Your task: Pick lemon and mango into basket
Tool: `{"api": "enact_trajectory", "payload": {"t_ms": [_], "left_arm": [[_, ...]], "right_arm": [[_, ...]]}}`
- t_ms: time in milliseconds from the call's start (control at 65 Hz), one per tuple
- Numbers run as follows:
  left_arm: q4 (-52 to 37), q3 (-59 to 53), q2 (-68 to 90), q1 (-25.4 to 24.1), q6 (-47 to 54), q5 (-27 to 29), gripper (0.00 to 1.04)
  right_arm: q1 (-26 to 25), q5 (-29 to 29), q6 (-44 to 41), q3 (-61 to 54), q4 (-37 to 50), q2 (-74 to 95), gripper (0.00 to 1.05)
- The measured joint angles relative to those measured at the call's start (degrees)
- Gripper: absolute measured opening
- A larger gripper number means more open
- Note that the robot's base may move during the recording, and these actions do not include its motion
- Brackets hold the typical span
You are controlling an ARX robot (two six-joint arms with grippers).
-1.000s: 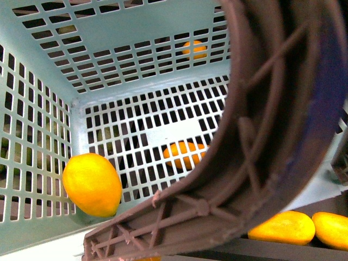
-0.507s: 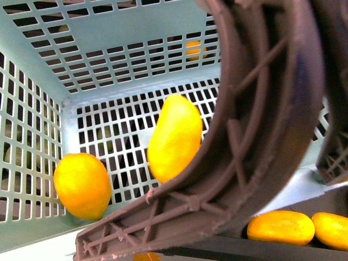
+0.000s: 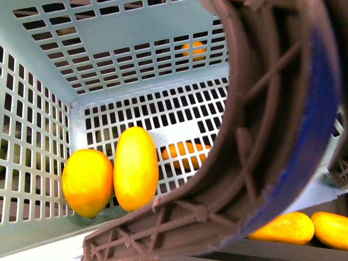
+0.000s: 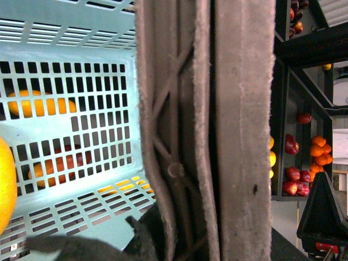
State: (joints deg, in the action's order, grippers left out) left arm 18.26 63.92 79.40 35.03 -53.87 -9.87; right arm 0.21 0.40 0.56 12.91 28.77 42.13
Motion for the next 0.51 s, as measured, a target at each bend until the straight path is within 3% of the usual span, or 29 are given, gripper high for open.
{"api": "enact_trajectory", "payload": {"t_ms": [507], "left_arm": [[0.00,0.00,0.00,0.02,-0.02,-0.13,0.15]], "right_arm": [[-0.02,-0.28,-0.20,-8.57,-4.22,-12.72,0.02]]}}
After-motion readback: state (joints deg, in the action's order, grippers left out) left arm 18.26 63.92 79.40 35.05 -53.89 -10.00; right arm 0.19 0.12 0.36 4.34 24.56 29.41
